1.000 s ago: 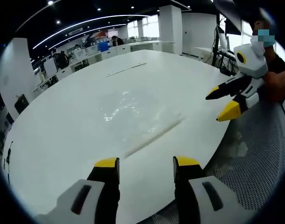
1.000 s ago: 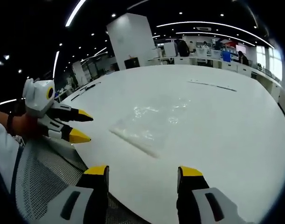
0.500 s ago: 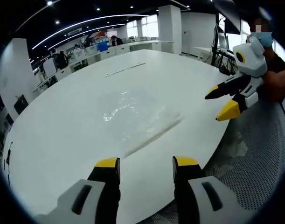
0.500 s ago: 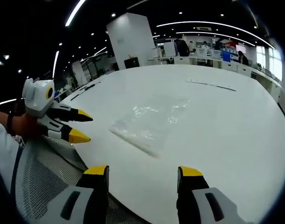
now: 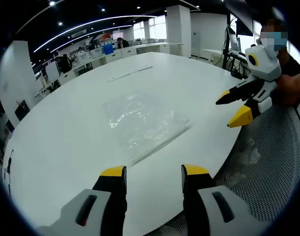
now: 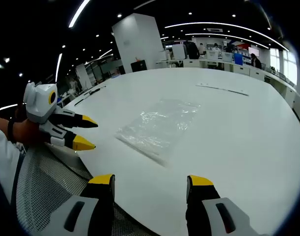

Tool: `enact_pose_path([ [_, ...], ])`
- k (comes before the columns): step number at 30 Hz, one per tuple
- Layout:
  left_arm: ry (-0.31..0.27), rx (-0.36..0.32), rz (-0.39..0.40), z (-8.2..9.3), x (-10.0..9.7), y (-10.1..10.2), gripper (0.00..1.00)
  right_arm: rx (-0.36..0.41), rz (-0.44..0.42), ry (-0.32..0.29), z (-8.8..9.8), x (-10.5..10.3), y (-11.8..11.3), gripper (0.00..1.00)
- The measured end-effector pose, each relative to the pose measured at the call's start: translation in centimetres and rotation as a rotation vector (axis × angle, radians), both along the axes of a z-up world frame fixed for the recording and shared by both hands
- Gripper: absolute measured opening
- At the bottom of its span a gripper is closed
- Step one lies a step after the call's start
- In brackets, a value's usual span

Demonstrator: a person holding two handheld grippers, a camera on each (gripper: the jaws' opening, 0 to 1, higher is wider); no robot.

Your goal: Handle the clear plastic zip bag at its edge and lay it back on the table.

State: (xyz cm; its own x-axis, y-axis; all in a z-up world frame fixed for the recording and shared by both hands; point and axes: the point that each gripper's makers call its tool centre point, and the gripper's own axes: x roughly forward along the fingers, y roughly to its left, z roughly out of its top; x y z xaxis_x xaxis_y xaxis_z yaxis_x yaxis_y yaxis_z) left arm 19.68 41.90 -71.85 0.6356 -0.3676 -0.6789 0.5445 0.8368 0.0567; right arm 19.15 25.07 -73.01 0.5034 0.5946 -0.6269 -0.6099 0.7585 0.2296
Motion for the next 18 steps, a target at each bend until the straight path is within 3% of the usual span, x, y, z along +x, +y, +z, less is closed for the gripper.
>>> enact_pose_path([
  [18,-0.001,0.008,-0.010,0.07,-0.15,-0.18,0.42,-0.009,0.002,0.011,0.41,-0.42,0.11,0.58],
])
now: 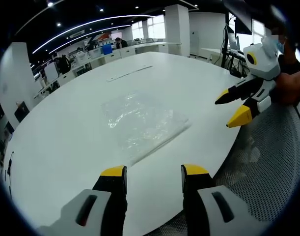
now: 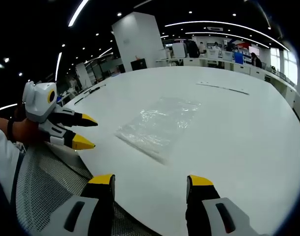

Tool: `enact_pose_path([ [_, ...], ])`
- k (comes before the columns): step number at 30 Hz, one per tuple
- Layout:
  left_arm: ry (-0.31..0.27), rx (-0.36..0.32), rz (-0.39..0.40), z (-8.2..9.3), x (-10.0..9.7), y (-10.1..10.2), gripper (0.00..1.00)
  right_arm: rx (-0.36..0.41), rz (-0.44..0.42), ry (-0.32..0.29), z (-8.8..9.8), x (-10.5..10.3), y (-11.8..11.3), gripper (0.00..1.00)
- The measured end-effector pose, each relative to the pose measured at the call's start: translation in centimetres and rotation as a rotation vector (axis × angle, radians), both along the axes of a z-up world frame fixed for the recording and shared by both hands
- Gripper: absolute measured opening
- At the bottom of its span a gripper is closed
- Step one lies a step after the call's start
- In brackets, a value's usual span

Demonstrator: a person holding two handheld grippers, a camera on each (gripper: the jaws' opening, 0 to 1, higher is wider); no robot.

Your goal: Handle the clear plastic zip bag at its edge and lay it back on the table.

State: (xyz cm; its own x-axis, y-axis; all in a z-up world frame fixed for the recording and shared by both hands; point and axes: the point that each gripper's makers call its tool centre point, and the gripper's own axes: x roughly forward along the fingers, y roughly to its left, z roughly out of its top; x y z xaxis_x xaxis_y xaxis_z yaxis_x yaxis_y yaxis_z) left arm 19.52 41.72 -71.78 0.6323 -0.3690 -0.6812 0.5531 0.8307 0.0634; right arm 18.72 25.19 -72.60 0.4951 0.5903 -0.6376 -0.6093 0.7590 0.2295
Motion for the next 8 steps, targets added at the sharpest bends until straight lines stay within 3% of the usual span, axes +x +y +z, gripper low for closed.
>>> enact_pose_path([
  [8,0.001,-0.003,-0.001,0.05,-0.07,-0.02,0.42,0.000,-0.002,-0.001,-0.14,0.14,-0.08,0.58],
])
